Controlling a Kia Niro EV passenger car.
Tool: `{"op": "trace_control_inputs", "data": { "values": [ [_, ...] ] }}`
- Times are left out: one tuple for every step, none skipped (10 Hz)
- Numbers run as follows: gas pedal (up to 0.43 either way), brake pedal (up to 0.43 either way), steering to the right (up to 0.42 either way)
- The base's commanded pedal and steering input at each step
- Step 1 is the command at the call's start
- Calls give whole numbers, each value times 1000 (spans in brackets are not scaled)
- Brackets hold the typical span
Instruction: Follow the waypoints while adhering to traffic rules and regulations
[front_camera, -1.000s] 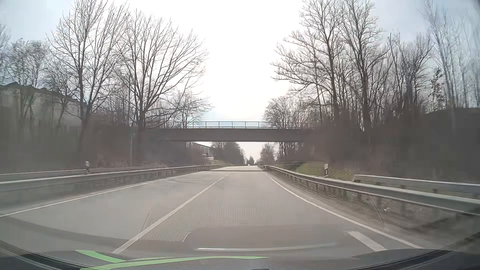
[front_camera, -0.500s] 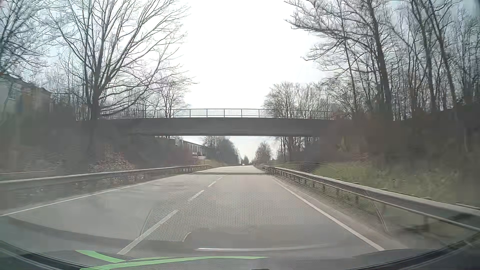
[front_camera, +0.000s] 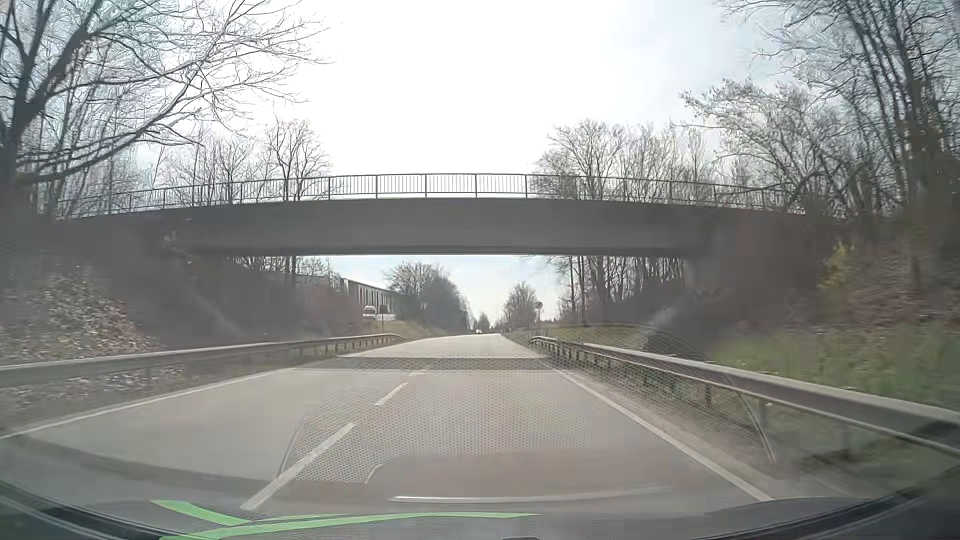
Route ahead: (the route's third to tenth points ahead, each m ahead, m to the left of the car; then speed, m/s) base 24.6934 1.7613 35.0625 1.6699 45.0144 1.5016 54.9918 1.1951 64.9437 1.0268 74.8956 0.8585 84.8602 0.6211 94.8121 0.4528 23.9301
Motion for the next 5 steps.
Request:
{"op": "trace_control_inputs", "data": {
  "values": [
    [260, 0, 5],
    [260, 0, 4],
    [268, 0, 4],
    [268, 0, 3],
    [268, 0, 3]
  ]
}}
